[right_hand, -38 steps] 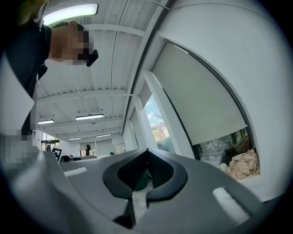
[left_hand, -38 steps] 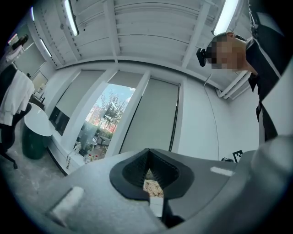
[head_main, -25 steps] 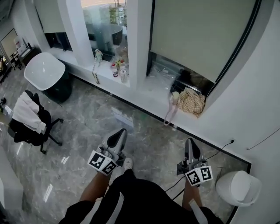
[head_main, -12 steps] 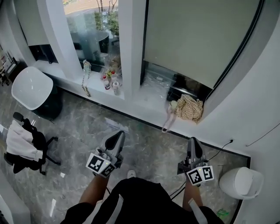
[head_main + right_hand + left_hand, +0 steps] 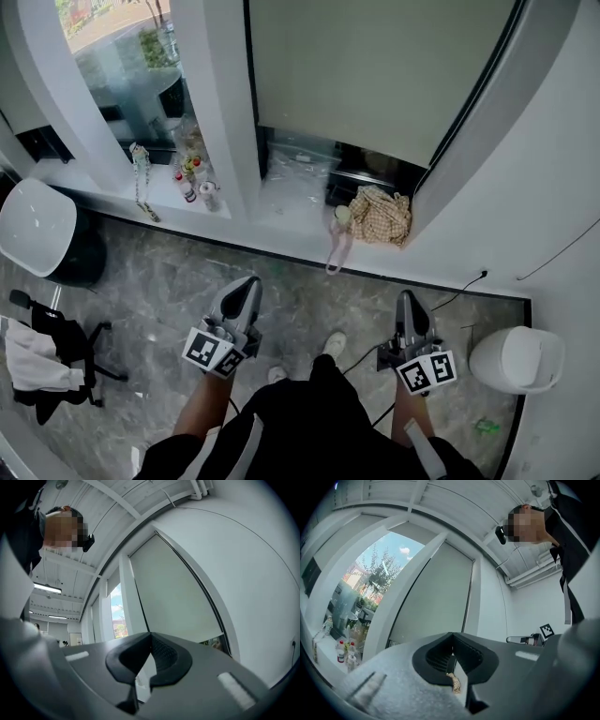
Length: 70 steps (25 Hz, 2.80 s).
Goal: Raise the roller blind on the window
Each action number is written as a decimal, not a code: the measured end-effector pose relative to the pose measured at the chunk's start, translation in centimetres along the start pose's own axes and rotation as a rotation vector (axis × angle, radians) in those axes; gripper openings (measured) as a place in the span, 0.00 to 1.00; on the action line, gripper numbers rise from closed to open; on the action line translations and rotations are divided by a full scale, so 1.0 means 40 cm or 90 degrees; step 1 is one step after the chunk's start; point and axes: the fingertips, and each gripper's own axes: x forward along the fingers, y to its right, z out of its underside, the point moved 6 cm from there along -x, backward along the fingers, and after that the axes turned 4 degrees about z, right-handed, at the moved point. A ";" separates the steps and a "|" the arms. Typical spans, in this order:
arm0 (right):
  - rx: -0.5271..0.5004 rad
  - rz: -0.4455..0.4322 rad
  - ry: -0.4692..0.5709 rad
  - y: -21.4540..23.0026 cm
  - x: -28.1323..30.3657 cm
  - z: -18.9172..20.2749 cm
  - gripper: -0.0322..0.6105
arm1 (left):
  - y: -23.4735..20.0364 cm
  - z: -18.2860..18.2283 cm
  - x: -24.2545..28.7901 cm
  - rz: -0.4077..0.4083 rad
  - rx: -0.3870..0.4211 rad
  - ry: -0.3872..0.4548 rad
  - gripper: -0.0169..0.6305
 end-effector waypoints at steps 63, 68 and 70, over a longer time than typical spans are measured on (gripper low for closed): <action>-0.092 0.494 0.223 0.501 0.163 -0.235 0.05 | 0.239 0.401 1.768 0.600 -0.013 -0.169 0.27; -0.087 0.518 0.234 0.506 0.163 -0.226 0.05 | 0.265 0.411 1.779 0.631 -0.069 -0.141 0.26; -0.091 0.513 0.229 0.509 0.173 -0.231 0.05 | 0.270 0.410 1.782 0.632 -0.084 -0.146 0.22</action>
